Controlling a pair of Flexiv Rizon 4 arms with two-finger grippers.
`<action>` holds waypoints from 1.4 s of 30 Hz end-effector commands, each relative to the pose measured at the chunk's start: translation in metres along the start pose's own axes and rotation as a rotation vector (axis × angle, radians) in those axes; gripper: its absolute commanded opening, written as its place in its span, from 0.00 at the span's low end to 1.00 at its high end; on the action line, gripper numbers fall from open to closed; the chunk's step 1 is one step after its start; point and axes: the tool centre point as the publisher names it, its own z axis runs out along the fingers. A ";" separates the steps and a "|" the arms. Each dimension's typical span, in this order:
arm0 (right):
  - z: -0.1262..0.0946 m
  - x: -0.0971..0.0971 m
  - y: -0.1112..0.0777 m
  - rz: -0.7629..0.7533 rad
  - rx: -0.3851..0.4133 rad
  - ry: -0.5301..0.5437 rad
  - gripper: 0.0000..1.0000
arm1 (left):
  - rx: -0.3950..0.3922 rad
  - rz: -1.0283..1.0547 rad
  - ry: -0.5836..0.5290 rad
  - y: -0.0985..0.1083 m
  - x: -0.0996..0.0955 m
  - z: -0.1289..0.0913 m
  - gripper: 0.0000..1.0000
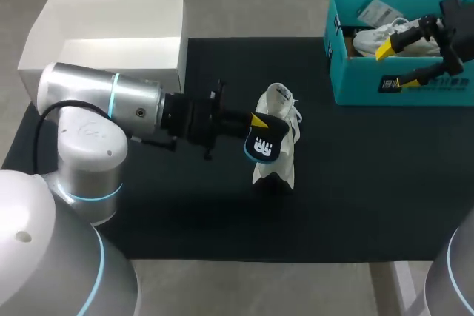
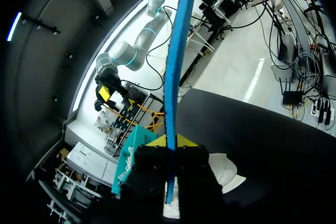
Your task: Take the shoe out of the shoebox, open the shoe tongue, remove and reinsert the insole, then place the shoe into the shoebox
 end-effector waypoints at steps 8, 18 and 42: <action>0.000 0.000 0.000 0.000 0.001 -0.003 1.00 | 0.000 -0.015 0.027 0.007 0.003 0.009 0.00; 0.000 0.000 0.000 0.000 0.001 -0.003 1.00 | -0.001 -0.082 0.079 0.036 0.016 0.027 0.00; 0.000 0.000 0.000 0.000 0.001 -0.003 1.00 | 0.115 -0.134 0.113 0.059 0.027 0.044 0.00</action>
